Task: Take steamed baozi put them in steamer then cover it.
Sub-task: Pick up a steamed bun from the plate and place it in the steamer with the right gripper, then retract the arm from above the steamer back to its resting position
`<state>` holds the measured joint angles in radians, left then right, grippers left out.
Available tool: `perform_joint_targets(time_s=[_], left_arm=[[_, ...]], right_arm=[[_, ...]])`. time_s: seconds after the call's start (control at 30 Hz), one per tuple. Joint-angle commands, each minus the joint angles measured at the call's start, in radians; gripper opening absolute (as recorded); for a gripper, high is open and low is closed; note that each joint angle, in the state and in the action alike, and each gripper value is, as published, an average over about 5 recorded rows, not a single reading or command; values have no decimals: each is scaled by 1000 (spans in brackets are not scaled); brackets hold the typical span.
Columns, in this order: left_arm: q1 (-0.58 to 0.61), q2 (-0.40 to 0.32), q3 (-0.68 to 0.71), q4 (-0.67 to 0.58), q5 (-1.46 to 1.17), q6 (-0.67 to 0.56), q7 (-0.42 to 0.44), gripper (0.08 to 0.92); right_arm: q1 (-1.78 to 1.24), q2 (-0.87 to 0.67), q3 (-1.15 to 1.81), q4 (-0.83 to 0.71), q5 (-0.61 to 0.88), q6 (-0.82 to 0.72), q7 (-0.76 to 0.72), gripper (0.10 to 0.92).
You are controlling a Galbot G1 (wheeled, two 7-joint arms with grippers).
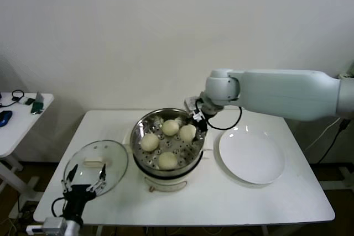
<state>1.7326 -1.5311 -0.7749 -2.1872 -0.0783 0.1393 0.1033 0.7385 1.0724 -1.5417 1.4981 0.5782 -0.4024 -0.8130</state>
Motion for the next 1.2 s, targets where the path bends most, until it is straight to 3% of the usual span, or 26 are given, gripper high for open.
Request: perform_joint_targets(time_s=[0.03, 0.43, 0.67, 0.8, 0.87, 1.0, 1.2], left_arm=[[1, 1, -2, 2, -3, 0, 0, 823], [-1, 4, -9, 0, -13, 1, 0, 823], [-2, 11, -12, -5, -23, 12, 1, 823], [-6, 15, -7, -14, -25, 21, 3, 823], [-8, 17, -4, -19, -26, 27, 5, 823], [-11, 24, 2, -27, -34, 39, 9, 823], [-15, 37, 9, -26, -30, 42, 9, 823]], right_arm=[[-121, 45, 13, -71, -59, -21, 24, 687], [-139, 55, 41, -100, -53, -6, 20, 692], [-2, 23, 70, -124, 70, 57, -81, 808], [57, 4, 114, -165, 193, 44, -80, 822], [41, -5, 180, -188, 266, -15, 8, 822], [-107, -17, 453, -229, 349, -130, 324, 823], [-339, -20, 829, -236, 273, -50, 672, 823]])
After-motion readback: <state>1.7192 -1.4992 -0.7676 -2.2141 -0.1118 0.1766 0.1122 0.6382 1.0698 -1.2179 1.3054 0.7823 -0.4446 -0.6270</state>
